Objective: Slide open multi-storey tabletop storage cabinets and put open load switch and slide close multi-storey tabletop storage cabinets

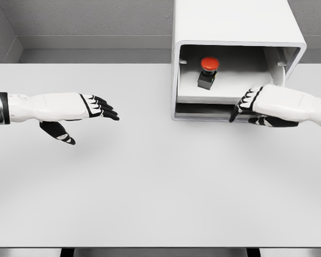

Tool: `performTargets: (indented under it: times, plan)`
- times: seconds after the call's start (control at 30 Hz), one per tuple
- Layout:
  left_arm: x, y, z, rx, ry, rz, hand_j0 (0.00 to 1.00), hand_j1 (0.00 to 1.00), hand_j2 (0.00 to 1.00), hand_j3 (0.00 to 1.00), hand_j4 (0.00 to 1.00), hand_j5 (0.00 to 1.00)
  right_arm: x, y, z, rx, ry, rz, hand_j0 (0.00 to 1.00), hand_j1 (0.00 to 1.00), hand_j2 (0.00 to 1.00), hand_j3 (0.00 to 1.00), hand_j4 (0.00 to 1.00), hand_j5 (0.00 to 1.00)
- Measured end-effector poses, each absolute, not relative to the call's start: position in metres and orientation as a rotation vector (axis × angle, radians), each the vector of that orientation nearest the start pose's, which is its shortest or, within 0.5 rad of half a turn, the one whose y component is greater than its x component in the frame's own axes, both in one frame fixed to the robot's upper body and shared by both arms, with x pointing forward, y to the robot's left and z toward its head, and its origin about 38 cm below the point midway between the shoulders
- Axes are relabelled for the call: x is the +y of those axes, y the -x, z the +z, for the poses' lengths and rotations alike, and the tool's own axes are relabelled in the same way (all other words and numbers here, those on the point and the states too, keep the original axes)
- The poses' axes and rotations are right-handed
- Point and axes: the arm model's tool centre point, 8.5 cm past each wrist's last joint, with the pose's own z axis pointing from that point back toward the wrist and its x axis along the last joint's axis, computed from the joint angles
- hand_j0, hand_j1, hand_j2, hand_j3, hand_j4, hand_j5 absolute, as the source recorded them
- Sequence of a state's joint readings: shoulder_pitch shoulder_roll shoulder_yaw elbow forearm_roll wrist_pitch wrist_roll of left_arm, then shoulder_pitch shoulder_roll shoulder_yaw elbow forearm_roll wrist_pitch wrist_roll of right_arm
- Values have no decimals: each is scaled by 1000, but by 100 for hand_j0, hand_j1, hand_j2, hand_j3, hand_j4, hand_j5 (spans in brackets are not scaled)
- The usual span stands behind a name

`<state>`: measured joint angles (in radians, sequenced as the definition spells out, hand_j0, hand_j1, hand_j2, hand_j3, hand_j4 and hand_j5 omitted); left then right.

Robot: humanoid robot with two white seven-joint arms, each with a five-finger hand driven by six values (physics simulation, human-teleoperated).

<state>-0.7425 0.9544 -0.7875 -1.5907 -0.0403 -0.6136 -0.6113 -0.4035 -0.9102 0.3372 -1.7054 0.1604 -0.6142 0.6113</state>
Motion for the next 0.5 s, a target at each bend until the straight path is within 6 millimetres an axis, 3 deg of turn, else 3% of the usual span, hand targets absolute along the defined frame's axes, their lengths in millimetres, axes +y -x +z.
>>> performTargets:
  times: [0.13, 0.27, 0.5]
  plan:
    - [284, -402, 249, -1500, -85, -2129, 100, 100, 100, 100, 100, 100, -302, -368, 254, -1628, 251, 2038, 62, 62, 62, 62, 62, 62]
    - [284, -402, 250, -1500, -85, -2130, 100, 100, 100, 100, 100, 100, -303, -381, 265, -1637, 293, 2039, 62, 62, 62, 62, 62, 62]
    - [283, -402, 250, -1501, -84, -2132, 100, 100, 100, 100, 100, 100, -304, -400, 256, -1605, 294, 2015, 62, 62, 62, 62, 62, 62]
